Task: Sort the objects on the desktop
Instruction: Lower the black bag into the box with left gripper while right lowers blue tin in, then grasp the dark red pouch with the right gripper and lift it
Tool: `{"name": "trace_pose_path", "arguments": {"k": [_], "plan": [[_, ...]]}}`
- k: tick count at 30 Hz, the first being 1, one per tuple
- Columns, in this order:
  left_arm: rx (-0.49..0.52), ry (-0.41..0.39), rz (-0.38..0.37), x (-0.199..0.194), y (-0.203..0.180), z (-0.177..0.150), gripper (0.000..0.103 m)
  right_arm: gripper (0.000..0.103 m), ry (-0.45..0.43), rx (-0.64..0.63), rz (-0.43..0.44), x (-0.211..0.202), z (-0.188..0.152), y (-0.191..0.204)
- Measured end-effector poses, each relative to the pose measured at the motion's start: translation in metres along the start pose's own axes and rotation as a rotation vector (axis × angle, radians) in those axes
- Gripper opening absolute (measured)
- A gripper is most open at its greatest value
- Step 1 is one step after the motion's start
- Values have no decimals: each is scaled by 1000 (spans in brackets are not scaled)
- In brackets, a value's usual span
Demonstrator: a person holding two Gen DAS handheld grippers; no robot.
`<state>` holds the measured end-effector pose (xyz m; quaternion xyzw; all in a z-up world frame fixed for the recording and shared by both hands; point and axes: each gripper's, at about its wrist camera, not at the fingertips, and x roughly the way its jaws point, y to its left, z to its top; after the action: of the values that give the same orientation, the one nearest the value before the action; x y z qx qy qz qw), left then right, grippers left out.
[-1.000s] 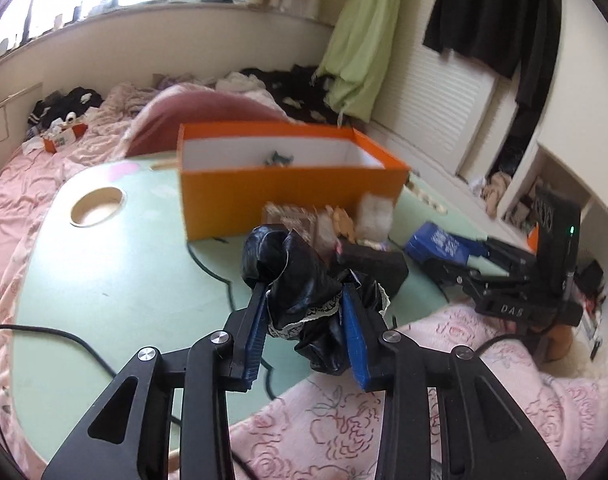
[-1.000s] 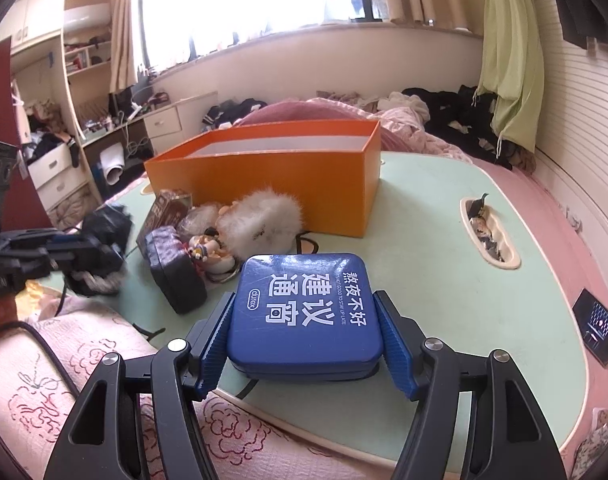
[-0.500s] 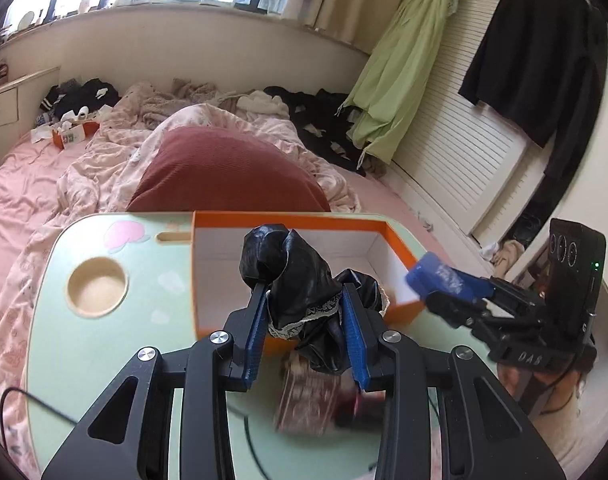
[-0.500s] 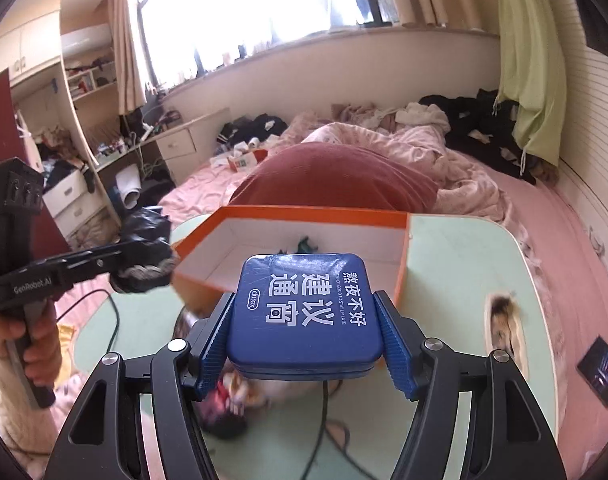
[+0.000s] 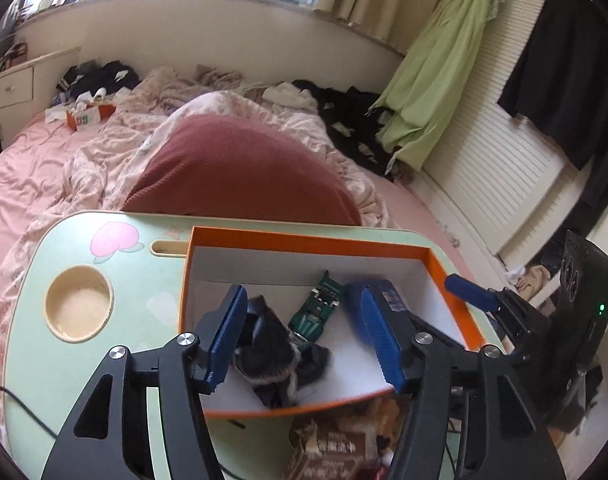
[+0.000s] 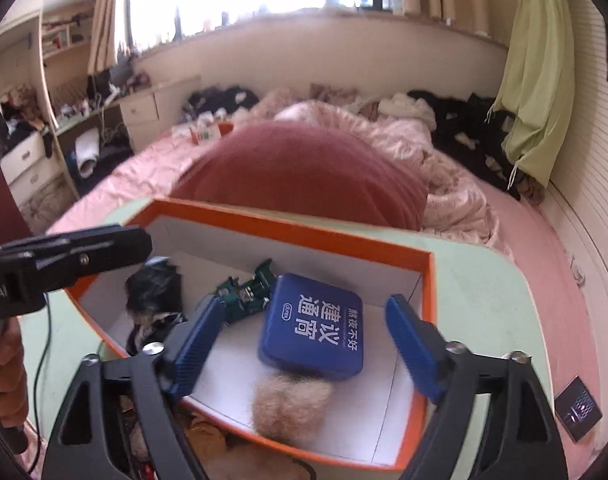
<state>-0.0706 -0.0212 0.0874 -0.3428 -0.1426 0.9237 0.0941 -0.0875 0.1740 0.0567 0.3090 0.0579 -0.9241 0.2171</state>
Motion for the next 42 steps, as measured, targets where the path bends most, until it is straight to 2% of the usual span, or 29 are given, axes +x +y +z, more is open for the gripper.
{"name": "trace_pose_path", "arguments": {"k": [2,4,6,11,14,16,19,20,21,22,23,29,42], "plan": [[28,-16,6,-16,-3,-7,68,90,-18,-7,6,-16,-4,2],[70,-20,48,-31,-6,-18,74,90,-18,-33,6,-37,-16,6],[114,-8,91,-44,-9,-37,74,90,-7,-56,0,-51,-30,11],[156,98,105,-55,-4,-91,74,90,55,-87,3,-77,-79,17],[203,128,197,-51,-4,-121,74,90,89,-98,3,-78,-104,22],[234,152,229,-42,-5,-134,75,90,116,-98,12,-73,-113,24],[226,124,218,-41,-3,-138,81,90,160,-53,49,-61,-121,19],[223,122,226,-41,-2,-138,83,92,142,-35,49,-62,-122,16],[220,113,231,-41,0,-138,89,95,143,-26,45,-61,-123,15],[217,99,238,-39,2,-139,100,96,136,-23,41,-62,-123,14],[210,88,241,-39,5,-141,103,97,126,-25,38,-63,-125,15],[209,63,239,-40,6,-140,103,101,118,-31,28,-65,-127,14],[208,60,239,-41,5,-140,103,102,114,-29,30,-65,-127,16]]}}
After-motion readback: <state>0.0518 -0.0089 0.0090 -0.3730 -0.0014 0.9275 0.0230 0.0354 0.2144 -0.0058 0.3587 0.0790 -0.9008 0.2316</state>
